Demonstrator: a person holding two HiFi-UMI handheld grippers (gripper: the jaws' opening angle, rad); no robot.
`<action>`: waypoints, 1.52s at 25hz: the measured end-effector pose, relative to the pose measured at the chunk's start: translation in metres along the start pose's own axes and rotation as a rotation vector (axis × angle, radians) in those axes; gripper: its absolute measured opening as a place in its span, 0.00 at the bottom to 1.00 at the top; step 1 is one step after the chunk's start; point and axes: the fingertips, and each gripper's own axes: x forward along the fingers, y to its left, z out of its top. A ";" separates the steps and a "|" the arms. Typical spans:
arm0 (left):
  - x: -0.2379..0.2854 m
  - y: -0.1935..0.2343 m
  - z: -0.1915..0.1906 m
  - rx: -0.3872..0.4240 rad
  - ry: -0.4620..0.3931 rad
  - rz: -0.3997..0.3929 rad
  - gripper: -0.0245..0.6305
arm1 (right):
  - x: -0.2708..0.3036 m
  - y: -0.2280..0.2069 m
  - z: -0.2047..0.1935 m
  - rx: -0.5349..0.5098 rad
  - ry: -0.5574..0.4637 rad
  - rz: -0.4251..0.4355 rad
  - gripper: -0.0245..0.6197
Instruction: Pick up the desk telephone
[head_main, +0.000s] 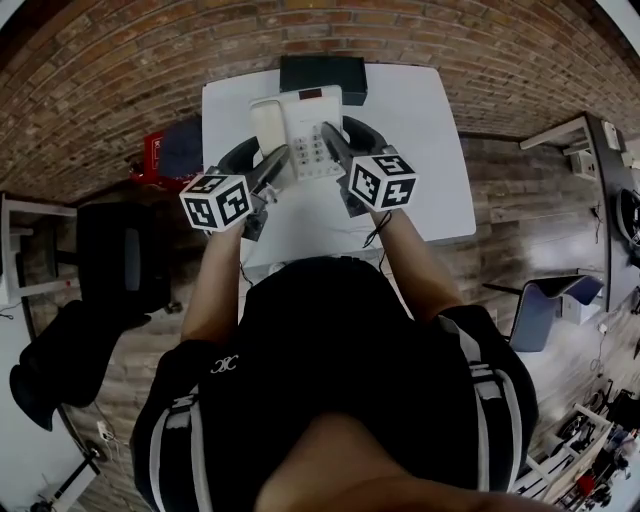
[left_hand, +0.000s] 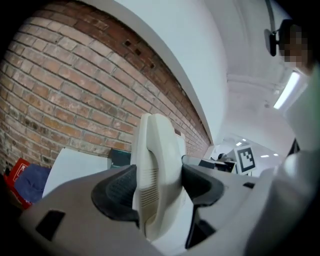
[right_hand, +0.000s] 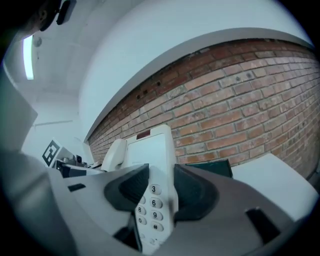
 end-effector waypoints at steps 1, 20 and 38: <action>-0.002 -0.007 0.009 0.020 -0.018 -0.006 0.47 | -0.006 0.003 0.011 -0.014 -0.025 0.000 0.26; -0.054 -0.083 0.084 0.234 -0.183 -0.047 0.47 | -0.070 0.054 0.104 -0.125 -0.274 0.022 0.26; -0.056 -0.069 0.083 0.217 -0.170 -0.048 0.47 | -0.058 0.058 0.100 -0.094 -0.235 0.017 0.26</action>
